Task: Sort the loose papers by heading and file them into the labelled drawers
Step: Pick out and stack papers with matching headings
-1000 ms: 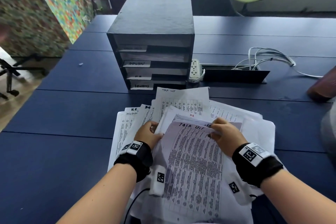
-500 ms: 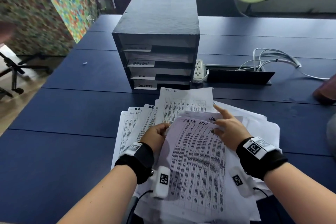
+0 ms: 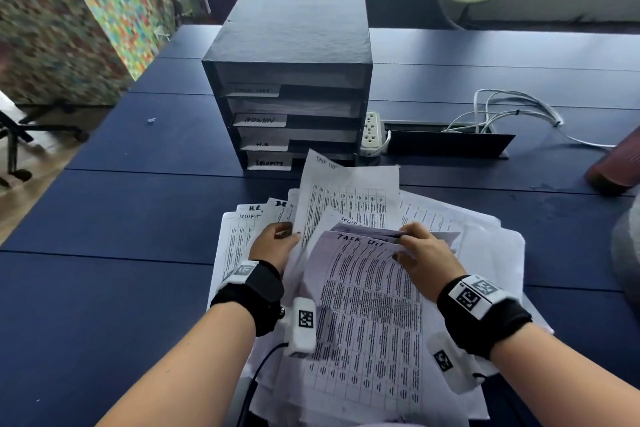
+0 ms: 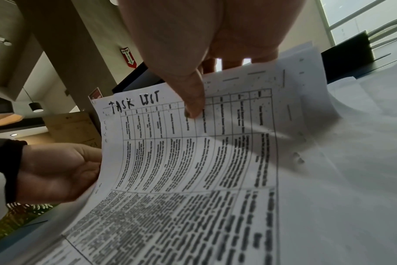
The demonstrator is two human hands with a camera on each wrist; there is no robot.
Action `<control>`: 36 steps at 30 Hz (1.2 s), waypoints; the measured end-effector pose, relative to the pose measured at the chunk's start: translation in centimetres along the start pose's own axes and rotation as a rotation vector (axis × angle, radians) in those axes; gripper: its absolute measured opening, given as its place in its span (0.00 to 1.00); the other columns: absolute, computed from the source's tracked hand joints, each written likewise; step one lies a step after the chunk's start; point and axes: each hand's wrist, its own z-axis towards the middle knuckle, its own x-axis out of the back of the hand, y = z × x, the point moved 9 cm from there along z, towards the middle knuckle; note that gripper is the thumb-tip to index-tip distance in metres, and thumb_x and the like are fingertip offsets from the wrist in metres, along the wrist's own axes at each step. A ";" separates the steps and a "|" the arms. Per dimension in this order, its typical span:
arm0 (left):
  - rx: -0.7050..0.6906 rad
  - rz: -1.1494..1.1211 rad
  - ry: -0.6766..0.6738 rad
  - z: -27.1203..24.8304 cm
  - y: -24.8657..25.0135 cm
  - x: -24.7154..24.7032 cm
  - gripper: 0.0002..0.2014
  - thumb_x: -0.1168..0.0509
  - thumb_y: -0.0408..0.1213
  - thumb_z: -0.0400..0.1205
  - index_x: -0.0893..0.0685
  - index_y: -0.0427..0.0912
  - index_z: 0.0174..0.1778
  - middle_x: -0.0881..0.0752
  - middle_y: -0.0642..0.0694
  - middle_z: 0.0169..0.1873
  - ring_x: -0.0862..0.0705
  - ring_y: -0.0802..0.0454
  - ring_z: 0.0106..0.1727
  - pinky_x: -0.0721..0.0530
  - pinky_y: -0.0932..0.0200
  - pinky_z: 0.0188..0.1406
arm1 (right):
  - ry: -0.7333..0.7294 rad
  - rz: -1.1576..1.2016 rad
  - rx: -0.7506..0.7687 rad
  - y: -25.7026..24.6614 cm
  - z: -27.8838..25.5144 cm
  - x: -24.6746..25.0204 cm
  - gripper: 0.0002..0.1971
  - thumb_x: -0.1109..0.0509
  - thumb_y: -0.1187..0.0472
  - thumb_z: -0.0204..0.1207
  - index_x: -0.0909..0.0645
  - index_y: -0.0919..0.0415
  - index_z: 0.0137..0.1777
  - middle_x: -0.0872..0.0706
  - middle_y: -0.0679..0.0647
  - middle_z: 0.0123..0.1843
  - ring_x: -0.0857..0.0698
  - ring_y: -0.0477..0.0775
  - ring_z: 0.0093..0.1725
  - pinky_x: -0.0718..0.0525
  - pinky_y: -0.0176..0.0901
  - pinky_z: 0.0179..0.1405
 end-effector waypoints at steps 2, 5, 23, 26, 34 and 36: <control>-0.046 0.042 -0.081 -0.6 0.7 -1.1 0.13 0.32 0.35 0.79 0.16 0.43 0.60 0.14 0.47 0.50 0.16 0.48 0.52 0.23 0.61 0.54 | 0.003 -0.004 -0.002 0.0 0.0 0.0 0.08 0.32 0.57 0.77 0.16 0.56 0.54 0.23 0.44 0.61 0.18 0.54 0.52 0.26 0.47 0.60; -0.149 0.126 -0.109 -1.1 1.6 -2.1 0.11 0.35 0.30 0.79 0.14 0.46 0.55 0.12 0.46 0.48 0.15 0.46 0.51 0.22 0.61 0.52 | 0.013 0.002 0.001 -0.1 0.0 0.2 0.08 0.32 0.57 0.77 0.16 0.56 0.52 0.23 0.44 0.59 0.18 0.53 0.50 0.24 0.50 0.60; -0.329 -0.062 -0.125 -2.8 6.0 -0.1 0.19 0.41 0.22 0.82 0.16 0.52 0.36 0.14 0.56 0.33 0.19 0.70 0.31 0.23 0.76 0.31 | -0.004 0.065 -0.045 -1.0 -0.8 1.4 0.11 0.32 0.59 0.77 0.16 0.58 0.58 0.21 0.46 0.60 0.18 0.61 0.53 0.22 0.45 0.56; -0.395 -0.102 0.028 -2.9 8.5 2.0 0.16 0.42 0.26 0.83 0.17 0.50 0.38 0.16 0.56 0.31 0.20 0.67 0.30 0.24 0.73 0.29 | 0.002 0.019 -0.037 -0.9 -0.7 1.3 0.08 0.33 0.57 0.77 0.16 0.54 0.54 0.24 0.40 0.57 0.18 0.60 0.48 0.20 0.47 0.52; -0.614 -0.232 0.288 -3.8 15.1 9.6 0.15 0.44 0.25 0.82 0.21 0.51 0.39 0.18 0.55 0.32 0.24 0.61 0.31 0.24 0.64 0.33 | -0.033 -0.064 0.015 -1.3 -1.1 0.6 0.09 0.34 0.56 0.78 0.16 0.53 0.56 0.30 0.45 0.74 0.19 0.55 0.60 0.27 0.50 0.69; -0.669 -0.248 0.336 -4.4 16.5 11.3 0.12 0.43 0.26 0.82 0.21 0.49 0.41 0.18 0.54 0.33 0.23 0.63 0.32 0.24 0.65 0.33 | 0.005 -0.054 0.040 -1.5 -1.4 1.1 0.08 0.32 0.57 0.76 0.15 0.50 0.53 0.35 0.48 0.79 0.22 0.58 0.67 0.27 0.59 0.71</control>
